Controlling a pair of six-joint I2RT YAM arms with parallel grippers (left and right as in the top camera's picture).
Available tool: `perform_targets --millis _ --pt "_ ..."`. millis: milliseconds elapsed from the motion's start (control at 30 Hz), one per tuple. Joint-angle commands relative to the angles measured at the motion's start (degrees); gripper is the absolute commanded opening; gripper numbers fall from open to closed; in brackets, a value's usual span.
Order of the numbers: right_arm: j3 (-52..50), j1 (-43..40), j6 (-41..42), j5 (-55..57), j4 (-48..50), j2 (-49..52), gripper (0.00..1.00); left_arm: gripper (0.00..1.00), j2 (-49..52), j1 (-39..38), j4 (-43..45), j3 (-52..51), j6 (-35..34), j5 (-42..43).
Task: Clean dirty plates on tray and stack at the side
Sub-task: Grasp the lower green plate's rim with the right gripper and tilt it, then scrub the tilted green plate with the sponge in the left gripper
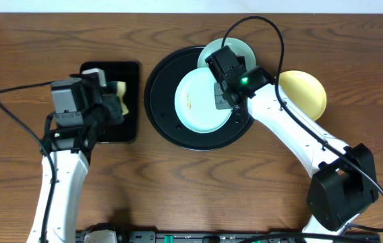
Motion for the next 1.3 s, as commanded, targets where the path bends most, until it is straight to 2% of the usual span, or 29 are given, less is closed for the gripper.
perform_targets --millis 0,367,567,833,1067,1267 --pt "0.5 -0.57 1.2 -1.92 -0.76 0.7 0.01 0.07 1.7 -3.04 -0.07 2.49 1.95 5.18" --pt "0.5 -3.65 -1.64 -10.54 -0.68 3.37 0.01 0.07 10.95 -14.34 -11.13 16.06 1.9 5.25" --pt "0.35 -5.07 -1.55 -11.39 -0.68 5.57 0.01 0.08 11.8 -18.21 -10.08 16.06 1.9 5.18" --pt "0.15 -5.49 -1.55 -13.9 -0.96 7.34 0.01 0.08 13.4 -18.64 -10.34 15.65 1.88 5.01" --pt "0.15 -5.51 -1.55 -13.9 -1.29 7.34 0.01 0.08 19.52 -19.89 -9.66 14.93 1.9 5.01" --pt "0.07 -5.49 -1.05 -13.9 -1.68 7.34 0.01 0.08 24.57 -21.35 -5.46 14.93 1.9 4.94"
